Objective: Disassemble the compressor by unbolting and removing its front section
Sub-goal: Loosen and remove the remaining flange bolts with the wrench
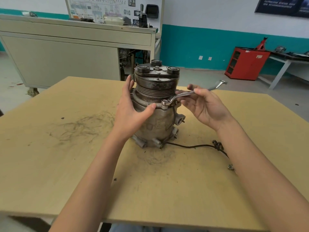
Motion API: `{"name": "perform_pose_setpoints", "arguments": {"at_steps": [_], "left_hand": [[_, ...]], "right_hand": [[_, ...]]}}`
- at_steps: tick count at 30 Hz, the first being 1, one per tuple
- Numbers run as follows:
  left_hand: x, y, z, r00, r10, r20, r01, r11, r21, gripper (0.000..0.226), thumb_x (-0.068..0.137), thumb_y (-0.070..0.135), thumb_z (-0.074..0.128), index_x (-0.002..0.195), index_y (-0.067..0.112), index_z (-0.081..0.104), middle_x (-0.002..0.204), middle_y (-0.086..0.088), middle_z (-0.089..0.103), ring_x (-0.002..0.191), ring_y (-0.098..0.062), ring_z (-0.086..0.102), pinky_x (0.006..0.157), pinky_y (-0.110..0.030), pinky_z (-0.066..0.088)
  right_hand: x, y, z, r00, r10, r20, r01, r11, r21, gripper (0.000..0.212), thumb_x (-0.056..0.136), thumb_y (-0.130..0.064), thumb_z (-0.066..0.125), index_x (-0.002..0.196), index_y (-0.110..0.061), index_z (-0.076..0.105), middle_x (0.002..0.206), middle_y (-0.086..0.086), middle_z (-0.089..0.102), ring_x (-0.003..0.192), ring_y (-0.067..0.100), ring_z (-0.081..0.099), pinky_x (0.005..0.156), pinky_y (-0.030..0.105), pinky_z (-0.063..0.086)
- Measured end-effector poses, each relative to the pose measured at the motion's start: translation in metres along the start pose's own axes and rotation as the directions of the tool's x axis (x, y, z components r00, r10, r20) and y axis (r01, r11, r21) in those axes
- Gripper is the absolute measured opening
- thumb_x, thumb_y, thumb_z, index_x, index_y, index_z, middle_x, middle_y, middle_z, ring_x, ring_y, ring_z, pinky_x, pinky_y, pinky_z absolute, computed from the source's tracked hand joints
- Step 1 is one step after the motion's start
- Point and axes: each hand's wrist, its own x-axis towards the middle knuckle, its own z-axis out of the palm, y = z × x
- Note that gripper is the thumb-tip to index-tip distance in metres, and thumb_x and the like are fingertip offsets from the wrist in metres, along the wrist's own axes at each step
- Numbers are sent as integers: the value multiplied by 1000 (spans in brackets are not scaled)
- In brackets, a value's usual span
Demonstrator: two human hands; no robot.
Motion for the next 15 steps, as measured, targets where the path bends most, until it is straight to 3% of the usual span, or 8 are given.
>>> {"name": "perform_pose_setpoints", "arguments": {"at_steps": [2,4,6,9,11,13,15], "left_hand": [[0,-2,0,1000,-1,-1,1,1000,10,107,67,56,68,153,31,8,156,8,29,140,-7,31,116,-45,30],[1,-2,0,1000,0,4,-1,1000,17,110,64,62,65,153,33,8,156,8,28,140,-8,31,115,-47,30],[2,-2,0,1000,6,6,-6,1000,6,110,62,63,63,152,33,8,156,8,28,140,-8,32,115,-48,30],[3,-2,0,1000,7,-2,-7,1000,-3,111,62,64,64,153,32,9,156,6,29,141,-9,31,115,-48,31],[3,-4,0,1000,10,-9,-10,1000,-1,111,63,64,64,153,31,9,156,5,29,140,-8,31,115,-48,31],[2,-3,0,1000,14,-9,-14,1000,11,110,64,64,64,153,31,9,156,5,30,140,-6,32,115,-47,31],[2,-5,1,1000,19,-11,-19,1000,7,107,66,62,65,152,32,11,155,6,31,138,-4,33,114,-44,32]], "right_hand": [[2,-6,2,998,-61,-35,58,995,-76,24,99,-10,35,92,-2,56,87,16,73,80,22,72,65,21,57],[-2,-14,7,973,-212,-86,184,949,-254,26,95,-19,43,88,-2,61,82,13,73,77,22,72,64,20,57],[-10,-23,19,914,-401,-64,312,794,-522,24,93,-25,48,85,-7,63,75,6,74,72,22,72,61,22,57],[-21,-28,51,832,-538,135,397,408,-822,16,95,-15,52,85,-12,64,71,-4,70,66,15,71,61,27,58],[-27,-26,74,754,-567,331,409,10,-913,17,92,-15,55,89,-4,68,70,2,68,61,15,68,59,31,56],[-31,-19,92,703,-502,504,365,-354,-861,24,91,-18,55,88,2,67,68,11,68,57,27,65,54,37,52],[-35,-12,109,725,-400,560,265,-589,-764,24,91,-21,55,86,-1,65,67,13,66,55,31,63,49,31,42]]}}
